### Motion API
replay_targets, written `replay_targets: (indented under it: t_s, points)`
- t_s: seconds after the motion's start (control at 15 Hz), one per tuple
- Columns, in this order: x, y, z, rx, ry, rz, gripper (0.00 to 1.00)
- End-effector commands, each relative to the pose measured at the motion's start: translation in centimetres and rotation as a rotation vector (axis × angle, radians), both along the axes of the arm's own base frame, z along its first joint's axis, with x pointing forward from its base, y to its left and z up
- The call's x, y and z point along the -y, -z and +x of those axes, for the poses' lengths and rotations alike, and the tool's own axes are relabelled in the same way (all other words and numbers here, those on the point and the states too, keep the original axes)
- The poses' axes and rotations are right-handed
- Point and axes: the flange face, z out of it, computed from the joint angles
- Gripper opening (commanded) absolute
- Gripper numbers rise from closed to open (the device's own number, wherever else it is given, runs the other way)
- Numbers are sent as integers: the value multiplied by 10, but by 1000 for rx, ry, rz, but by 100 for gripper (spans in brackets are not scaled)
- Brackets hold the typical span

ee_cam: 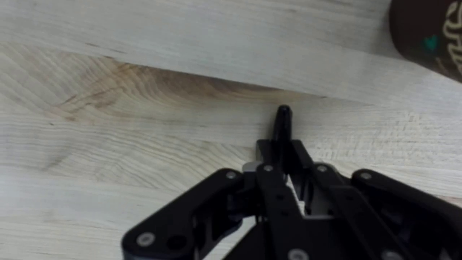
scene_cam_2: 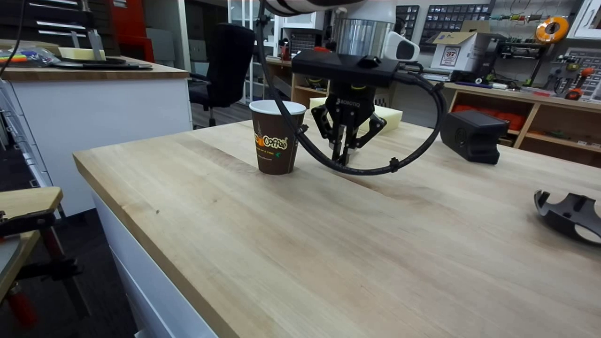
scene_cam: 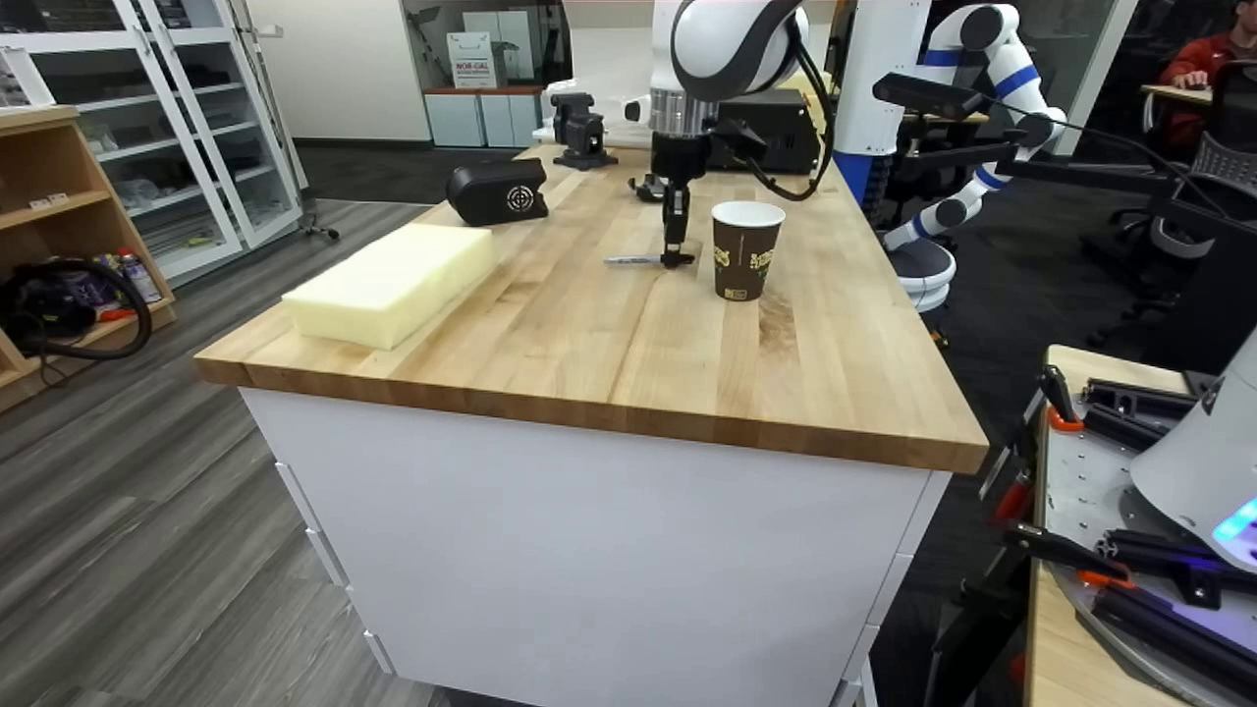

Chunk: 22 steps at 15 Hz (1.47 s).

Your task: Put the pen in the cup

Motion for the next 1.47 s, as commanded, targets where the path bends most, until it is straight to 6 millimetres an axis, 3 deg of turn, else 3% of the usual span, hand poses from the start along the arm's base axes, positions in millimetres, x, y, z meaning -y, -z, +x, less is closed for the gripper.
replay_targets:
  t_s: [0.0,0.53,1.4]
  points:
    - [-4,-19,2,49,-25,-19,4]
    - [-16,-46,8,156,-61,-63,4]
    - [-51,-121,-11,215,-93,-186,4]
